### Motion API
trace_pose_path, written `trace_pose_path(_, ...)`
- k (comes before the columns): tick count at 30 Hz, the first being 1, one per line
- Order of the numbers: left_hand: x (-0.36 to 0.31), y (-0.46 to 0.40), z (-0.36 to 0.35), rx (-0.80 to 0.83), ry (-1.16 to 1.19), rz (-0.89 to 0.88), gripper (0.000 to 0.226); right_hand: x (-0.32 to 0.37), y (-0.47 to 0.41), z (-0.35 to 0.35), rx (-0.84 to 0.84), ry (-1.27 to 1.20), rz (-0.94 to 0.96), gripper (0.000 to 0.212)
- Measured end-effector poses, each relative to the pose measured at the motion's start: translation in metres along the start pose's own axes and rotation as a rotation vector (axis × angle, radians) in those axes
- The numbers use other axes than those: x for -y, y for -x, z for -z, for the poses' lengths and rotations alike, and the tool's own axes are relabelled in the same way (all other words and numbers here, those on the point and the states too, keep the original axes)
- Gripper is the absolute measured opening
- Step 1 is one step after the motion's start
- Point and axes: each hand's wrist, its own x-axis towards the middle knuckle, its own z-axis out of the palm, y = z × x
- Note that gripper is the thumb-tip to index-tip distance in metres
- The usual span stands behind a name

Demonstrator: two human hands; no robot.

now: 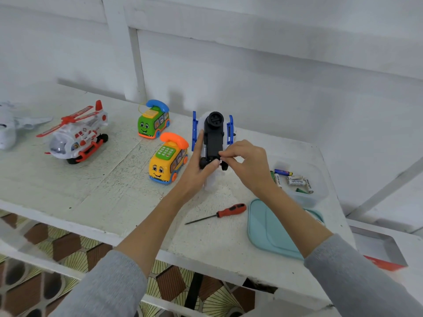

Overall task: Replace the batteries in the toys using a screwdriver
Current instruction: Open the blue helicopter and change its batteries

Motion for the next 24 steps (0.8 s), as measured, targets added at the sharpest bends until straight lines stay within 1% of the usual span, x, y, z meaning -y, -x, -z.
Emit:
trace_pose_path(6, 0.001, 0.000, -0.002, -0.047, 0.010, 0.002, 0.060, -0.002, 0.002, -0.001, 0.004, 0.019, 0.013, 0.010)
trace_pose_path(12, 0.005, 0.001, -0.002, -0.060, -0.002, 0.000, 0.063, -0.001, 0.002, -0.001, 0.032, 0.063, 0.039, 0.012)
trace_pose_path(18, 0.008, 0.000, -0.005, -0.068, 0.025, -0.042, 0.067, -0.002, 0.005, -0.001, 0.064, 0.053, 0.019, 0.015)
trace_pose_path(21, 0.010, -0.001, -0.007, -0.095, 0.046, -0.025, 0.071, -0.002, 0.007, -0.002, 0.064, 0.048, 0.035, 0.016)
trace_pose_path(24, 0.007, -0.001, -0.008, -0.108, 0.062, -0.025, 0.071, -0.002, 0.008, -0.003, 0.067, 0.043, 0.032, 0.016)
